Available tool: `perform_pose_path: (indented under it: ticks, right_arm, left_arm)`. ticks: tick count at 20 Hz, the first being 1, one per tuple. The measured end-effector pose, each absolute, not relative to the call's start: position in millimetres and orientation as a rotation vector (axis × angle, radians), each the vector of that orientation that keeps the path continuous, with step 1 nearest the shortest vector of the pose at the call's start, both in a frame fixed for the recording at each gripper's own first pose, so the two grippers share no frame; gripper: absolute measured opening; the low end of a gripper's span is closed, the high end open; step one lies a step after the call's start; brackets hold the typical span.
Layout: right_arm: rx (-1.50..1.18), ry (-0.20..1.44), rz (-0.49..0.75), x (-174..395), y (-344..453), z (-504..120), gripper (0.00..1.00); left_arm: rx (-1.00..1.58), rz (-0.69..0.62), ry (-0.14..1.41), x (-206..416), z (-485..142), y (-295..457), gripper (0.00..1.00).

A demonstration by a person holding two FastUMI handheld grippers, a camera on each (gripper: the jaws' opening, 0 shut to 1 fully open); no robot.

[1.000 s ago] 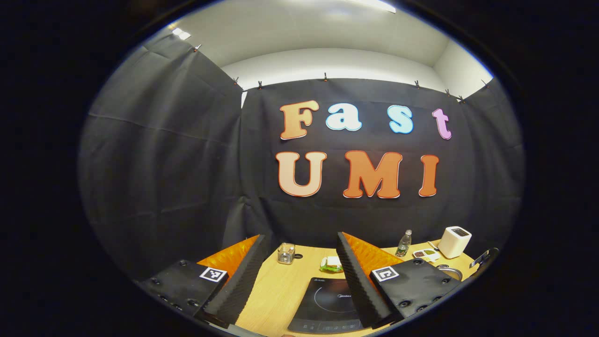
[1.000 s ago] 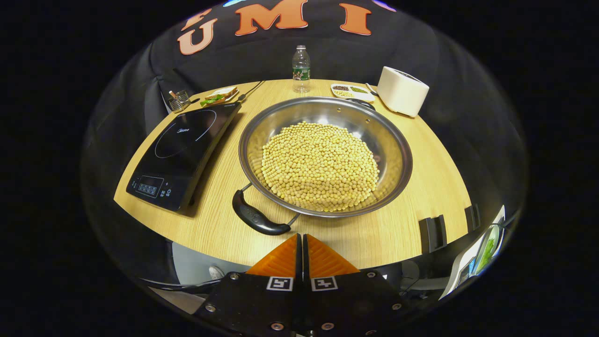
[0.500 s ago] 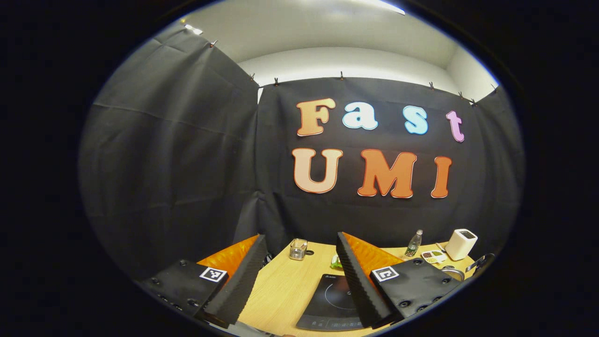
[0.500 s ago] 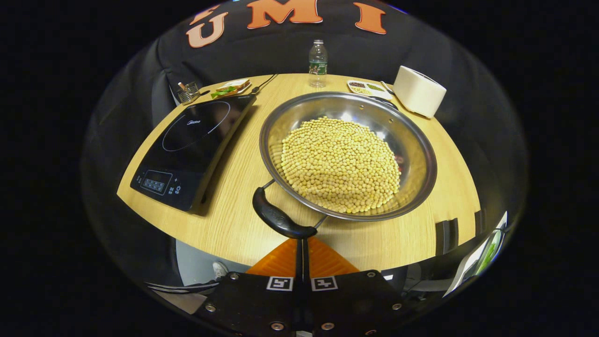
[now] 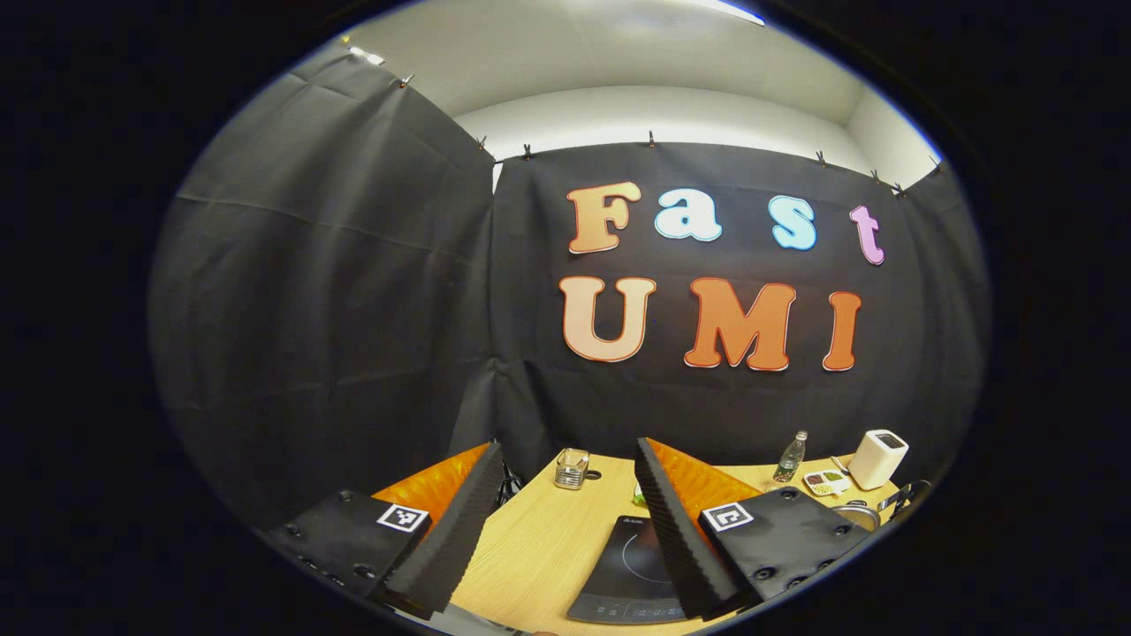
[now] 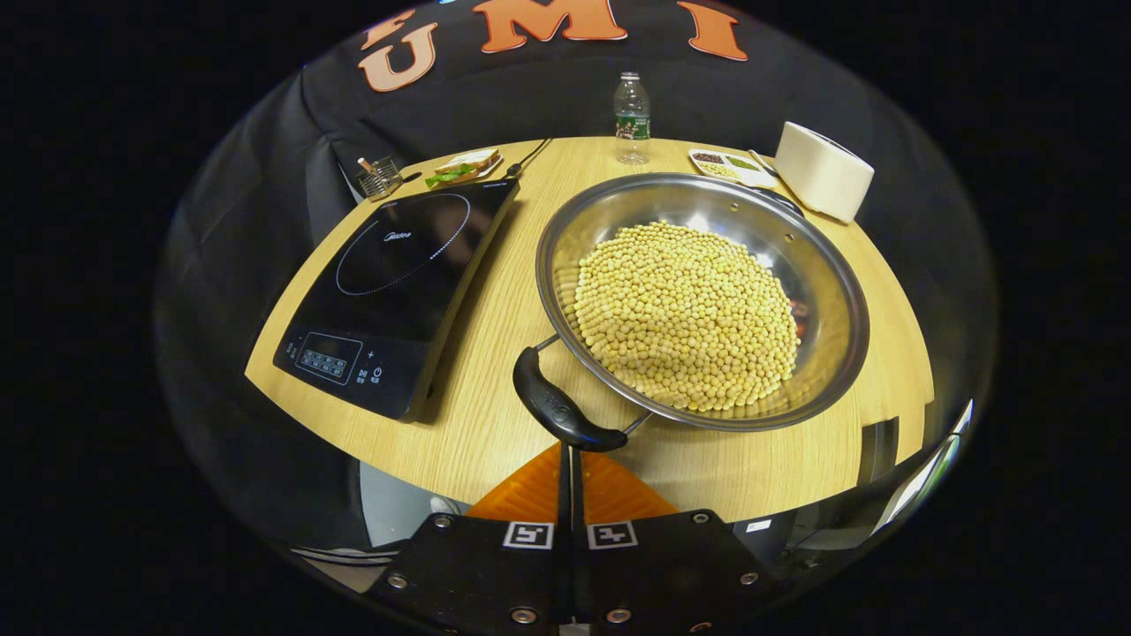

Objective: First push the handle of the pot to place it horizontally, then grasp the pot with both hands and set it on the induction cooktop.

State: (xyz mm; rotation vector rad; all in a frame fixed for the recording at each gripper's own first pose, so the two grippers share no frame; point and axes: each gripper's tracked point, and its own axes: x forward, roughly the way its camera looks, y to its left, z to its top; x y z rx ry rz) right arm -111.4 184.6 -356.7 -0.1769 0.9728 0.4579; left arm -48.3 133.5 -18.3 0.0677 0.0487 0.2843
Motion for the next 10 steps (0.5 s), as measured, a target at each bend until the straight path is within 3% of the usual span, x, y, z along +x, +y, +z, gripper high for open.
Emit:
perform_pose_path:
  ticks: [10]
  right_arm:
    - [-0.196, 0.954, 0.534, -103, 222, -354, 0.00]
  left_arm:
    - [0.078, 0.349, 0.054, -62, -19, 159, 0.98]
